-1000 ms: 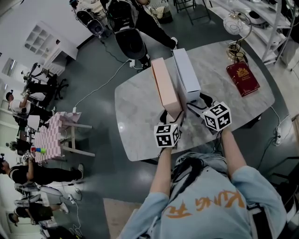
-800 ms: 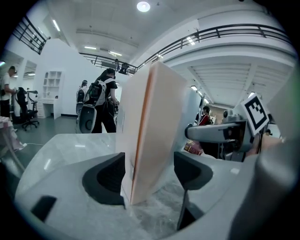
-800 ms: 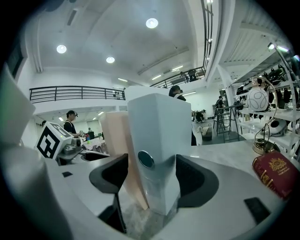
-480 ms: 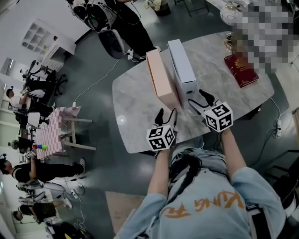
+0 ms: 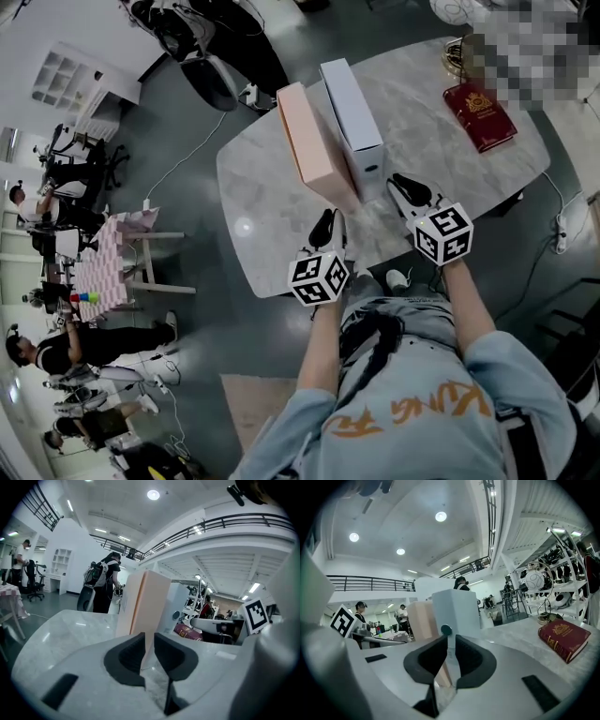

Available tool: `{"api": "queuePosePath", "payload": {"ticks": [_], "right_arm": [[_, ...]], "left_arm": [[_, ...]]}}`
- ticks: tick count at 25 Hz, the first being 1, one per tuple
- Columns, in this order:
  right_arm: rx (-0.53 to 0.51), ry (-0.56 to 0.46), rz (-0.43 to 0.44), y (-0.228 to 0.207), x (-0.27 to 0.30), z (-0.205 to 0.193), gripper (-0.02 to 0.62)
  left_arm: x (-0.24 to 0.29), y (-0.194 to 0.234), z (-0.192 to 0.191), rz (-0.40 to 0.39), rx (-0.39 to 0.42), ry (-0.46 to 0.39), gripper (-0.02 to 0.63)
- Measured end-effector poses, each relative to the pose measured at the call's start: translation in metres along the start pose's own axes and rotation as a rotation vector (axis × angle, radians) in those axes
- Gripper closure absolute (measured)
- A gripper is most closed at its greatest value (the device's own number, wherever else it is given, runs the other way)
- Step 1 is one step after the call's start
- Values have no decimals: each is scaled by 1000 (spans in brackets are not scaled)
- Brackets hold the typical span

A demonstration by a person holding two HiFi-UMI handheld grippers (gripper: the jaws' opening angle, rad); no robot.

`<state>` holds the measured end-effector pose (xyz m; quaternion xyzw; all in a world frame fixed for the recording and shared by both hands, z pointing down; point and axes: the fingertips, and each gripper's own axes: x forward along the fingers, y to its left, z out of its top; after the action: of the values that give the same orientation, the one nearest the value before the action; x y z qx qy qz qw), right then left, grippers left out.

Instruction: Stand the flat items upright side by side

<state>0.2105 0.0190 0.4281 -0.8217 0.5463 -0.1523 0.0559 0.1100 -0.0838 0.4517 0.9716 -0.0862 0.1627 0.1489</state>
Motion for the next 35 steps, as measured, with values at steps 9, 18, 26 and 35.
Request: {"api": "queuePosePath", "payload": {"ticks": [9, 18, 26, 35], "right_arm": [[-61, -95, 45, 28, -10, 25, 592], [-148, -152, -62, 69, -28, 51, 593], [-167, -167, -174, 102, -70, 66, 594], [-275, -172, -157, 128, -84, 78, 594]], "left_arm": [[-8, -18, 25, -96, 19, -83, 597], [-43, -17, 78, -47, 160, -239, 597], [-98, -20, 74, 73, 184, -285, 597], [-123, -28, 83, 64, 171, -343, 597]]}}
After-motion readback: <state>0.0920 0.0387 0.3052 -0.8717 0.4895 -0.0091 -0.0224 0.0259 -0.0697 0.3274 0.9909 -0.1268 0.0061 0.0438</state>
